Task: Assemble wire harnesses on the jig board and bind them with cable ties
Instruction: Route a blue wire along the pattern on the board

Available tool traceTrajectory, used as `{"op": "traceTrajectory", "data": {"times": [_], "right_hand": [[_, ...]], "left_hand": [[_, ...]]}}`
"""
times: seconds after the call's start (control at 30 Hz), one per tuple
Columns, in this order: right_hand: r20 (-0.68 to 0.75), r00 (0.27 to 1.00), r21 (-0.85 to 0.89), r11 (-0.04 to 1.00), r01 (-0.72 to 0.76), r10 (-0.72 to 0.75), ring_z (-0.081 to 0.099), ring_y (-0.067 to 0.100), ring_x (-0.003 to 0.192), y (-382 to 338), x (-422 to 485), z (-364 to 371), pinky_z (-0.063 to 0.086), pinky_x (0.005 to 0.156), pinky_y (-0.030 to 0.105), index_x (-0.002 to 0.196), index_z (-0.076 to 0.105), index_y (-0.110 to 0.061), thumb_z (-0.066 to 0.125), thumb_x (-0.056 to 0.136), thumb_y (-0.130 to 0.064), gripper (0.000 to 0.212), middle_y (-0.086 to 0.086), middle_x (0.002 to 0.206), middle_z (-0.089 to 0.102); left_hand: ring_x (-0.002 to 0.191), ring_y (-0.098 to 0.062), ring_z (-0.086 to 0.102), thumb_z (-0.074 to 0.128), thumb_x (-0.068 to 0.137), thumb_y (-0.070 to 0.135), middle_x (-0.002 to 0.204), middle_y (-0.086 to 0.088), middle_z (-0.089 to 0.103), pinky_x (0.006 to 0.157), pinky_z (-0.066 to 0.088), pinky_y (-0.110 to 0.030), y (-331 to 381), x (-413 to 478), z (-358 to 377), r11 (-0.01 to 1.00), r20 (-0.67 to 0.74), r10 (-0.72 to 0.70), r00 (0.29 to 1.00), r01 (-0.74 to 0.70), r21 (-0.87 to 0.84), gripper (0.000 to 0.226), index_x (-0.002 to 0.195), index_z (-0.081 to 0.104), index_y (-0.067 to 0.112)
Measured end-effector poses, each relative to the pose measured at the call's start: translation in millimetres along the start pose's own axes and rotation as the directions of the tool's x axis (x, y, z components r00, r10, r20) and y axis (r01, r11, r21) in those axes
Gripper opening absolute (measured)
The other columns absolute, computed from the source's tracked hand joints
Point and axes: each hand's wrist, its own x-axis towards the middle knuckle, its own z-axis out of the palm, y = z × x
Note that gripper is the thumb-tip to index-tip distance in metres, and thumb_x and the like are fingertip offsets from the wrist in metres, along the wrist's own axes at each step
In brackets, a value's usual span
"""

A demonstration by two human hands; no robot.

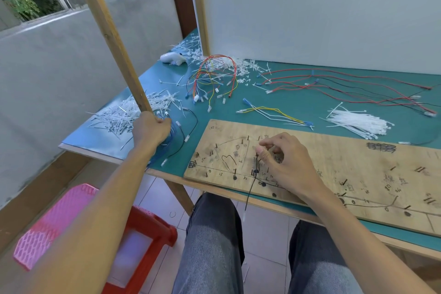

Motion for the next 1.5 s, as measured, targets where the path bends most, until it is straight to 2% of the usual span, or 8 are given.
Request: {"op": "traceTrajectory", "data": {"times": [0.23,0.33,0.5,0.63,0.9,1.13,1.4,1.5], "right_hand": [[-0.014,1.0,0.004,1.0,0.006,-0.006,0.055,0.008,0.101,1.3,0.0,0.2,0.05,0.092,0.034,0.115,0.075,-0.027,0.062,0.1,-0.052,0.032,-0.016,0.104,0.062],[-0.022,1.0,0.002,1.0,0.014,-0.014,0.055,0.008,0.101,0.9,0.5,0.6,0.05,0.091,0.032,0.114,0.075,-0.027,0.063,0.1,-0.051,0.03,-0.016,0.103,0.063],[-0.025,1.0,0.001,1.0,0.015,-0.015,0.054,0.008,0.104,0.4,-0.2,0.0,0.047,0.09,0.03,0.114,0.075,-0.027,0.063,0.1,-0.051,0.03,-0.016,0.104,0.065],[-0.016,1.0,-0.007,1.0,0.01,-0.01,0.054,0.008,0.104,-1.5,-0.6,-1.0,0.046,0.089,0.028,0.115,0.075,-0.028,0.062,0.1,-0.052,0.032,-0.015,0.106,0.066],[-0.017,1.0,0.008,1.0,0.005,-0.005,0.056,0.009,0.103,-4.3,-1.1,-4.2,0.05,0.092,0.032,0.116,0.075,-0.024,0.063,0.101,-0.05,0.032,-0.012,0.106,0.065],[0.007,1.0,-0.012,1.0,-0.002,0.002,0.055,0.01,0.105,-5.9,-2.5,-6.3,0.047,0.09,0.029,0.118,0.075,-0.026,0.063,0.101,-0.05,0.032,-0.014,0.106,0.066],[-0.095,0.994,0.133,0.99,-0.035,0.047,0.059,0.003,0.103,-17.4,-4.2,-11.5,0.047,0.098,0.034,0.126,0.072,-0.03,0.064,0.099,-0.052,0.035,-0.023,0.108,0.069],[0.088,0.989,0.359,0.922,-0.143,0.12,0.066,-0.002,0.097,-40.4,13.9,-8.7,0.047,0.088,0.023,0.137,0.064,-0.03,0.062,0.096,-0.061,0.051,-0.02,0.101,0.076]], "left_hand": [[0.086,-0.03,0.061,0.054,0.096,0.027,0.087,-0.007,0.072,0.076,0.051,-0.04,10.8,-24.5,-16.8,0.987,-0.133,0.099,0.986,-0.114,-0.113,0.025,0.094,0.069,0.006],[0.082,-0.027,0.058,0.049,0.101,0.027,0.088,-0.004,0.069,0.069,0.045,-0.038,15.3,-31.2,-21.1,0.979,-0.207,0.171,0.963,-0.19,-0.074,0.021,0.099,0.06,0.009],[0.052,-0.006,0.05,0.045,0.101,0.025,0.095,0.016,0.078,0.048,0.039,-0.017,24.6,-42.7,-19.6,0.852,-0.177,0.27,0.947,-0.32,-0.414,0.011,0.098,0.045,0.015],[0.084,-0.015,0.071,0.051,0.103,0.021,0.087,0.007,0.071,0.076,0.061,-0.04,39.9,-41.2,-24.9,0.734,-0.233,0.343,0.91,-0.414,-0.538,0.013,0.092,0.046,0.024],[0.079,-0.017,0.066,0.053,0.109,0.019,0.092,0.0,0.056,0.057,0.062,-0.039,80.4,-43.9,-34.6,0.594,-0.342,0.667,0.662,-0.749,-0.292,0.017,0.098,0.051,0.005],[0.09,-0.035,0.059,0.05,0.104,-0.008,0.102,-0.014,0.062,0.068,0.052,-0.054,101.8,-29.4,-38.2,0.224,-0.162,0.968,0.191,-0.95,0.218,0.017,0.102,0.053,0.008],[0.084,-0.034,0.055,0.049,0.106,-0.004,0.096,-0.015,0.06,0.07,0.05,-0.052,120.8,-38.5,-34.3,0.185,-0.097,0.981,0.17,-0.964,0.188,0.015,0.094,0.057,0.001],[0.081,-0.032,0.055,0.055,0.106,0.001,0.091,-0.015,0.062,0.071,0.05,-0.046,124.8,-54.6,-34.6,0.205,-0.082,0.977,0.199,-0.976,0.073,0.015,0.092,0.06,-0.003]]}}
